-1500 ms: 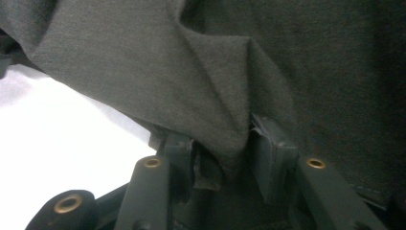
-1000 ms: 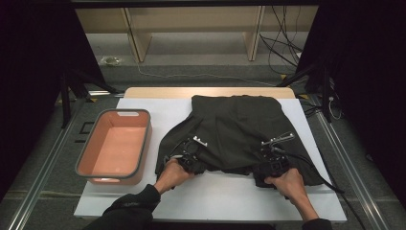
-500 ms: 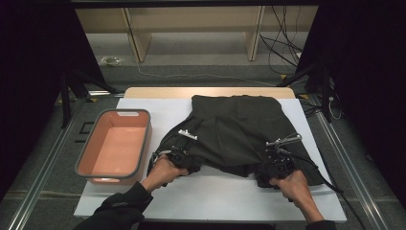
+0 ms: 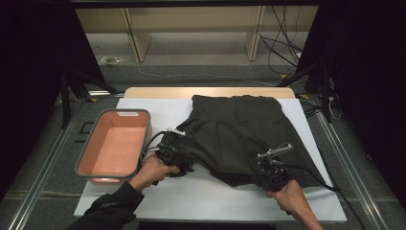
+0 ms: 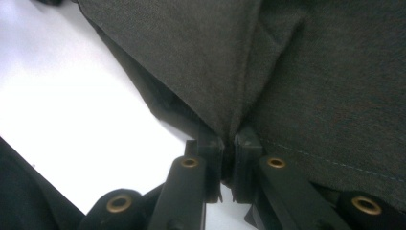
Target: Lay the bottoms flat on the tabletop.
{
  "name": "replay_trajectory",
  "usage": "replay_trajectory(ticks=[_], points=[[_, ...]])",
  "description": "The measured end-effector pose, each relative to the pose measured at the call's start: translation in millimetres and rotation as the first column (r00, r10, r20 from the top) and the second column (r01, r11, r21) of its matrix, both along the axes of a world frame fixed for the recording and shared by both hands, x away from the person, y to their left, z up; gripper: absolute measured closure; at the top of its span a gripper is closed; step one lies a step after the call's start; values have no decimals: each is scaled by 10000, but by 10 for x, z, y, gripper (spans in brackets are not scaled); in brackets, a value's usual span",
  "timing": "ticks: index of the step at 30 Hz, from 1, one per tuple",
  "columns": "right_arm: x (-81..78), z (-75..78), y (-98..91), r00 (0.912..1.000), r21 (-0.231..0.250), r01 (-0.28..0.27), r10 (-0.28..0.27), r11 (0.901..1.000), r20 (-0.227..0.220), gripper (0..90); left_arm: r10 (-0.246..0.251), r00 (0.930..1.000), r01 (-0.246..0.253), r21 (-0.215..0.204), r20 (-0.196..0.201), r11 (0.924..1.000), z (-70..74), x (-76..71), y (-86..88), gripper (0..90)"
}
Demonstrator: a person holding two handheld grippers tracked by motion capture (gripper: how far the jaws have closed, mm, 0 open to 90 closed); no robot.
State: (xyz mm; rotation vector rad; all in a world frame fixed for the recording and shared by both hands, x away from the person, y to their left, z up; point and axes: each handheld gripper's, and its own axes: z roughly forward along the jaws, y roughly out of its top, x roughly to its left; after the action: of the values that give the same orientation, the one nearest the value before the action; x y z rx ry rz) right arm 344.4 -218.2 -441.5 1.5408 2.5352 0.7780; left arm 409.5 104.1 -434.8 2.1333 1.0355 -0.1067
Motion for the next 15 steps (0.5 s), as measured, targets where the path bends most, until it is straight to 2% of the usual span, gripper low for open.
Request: replay_trajectory(ticks=[2,5,7,9,12,15], points=[[5,-11,0,10000,33,13,-13,10000,-7,839,-63,9999,64,97,-100,9999,-36,-4,-15,853],[16,39,-70,9999,399,159,-160,9991,25,658,-63,9997,68,182,-238,9998,-71,-8,-20,833],[11,98,-146,9991,596,307,-323,9978,259,580,-163,9994,167,147,-296,9998,-52,-8,-9,798],[1,161,-248,9971,867,565,-608,9946,466,551,-214,9991,216,58,-377,9997,-13,-27,-2,721],[-18,226,-411,9911,1218,997,-1094,9875,757,525,-157,9995,153,-136,-275,9998,46,-50,40,667],[-30,246,-526,9817,817,1487,-1571,9855,1078,514,24,9999,-29,-305,-164,9995,71,-41,111,619]])
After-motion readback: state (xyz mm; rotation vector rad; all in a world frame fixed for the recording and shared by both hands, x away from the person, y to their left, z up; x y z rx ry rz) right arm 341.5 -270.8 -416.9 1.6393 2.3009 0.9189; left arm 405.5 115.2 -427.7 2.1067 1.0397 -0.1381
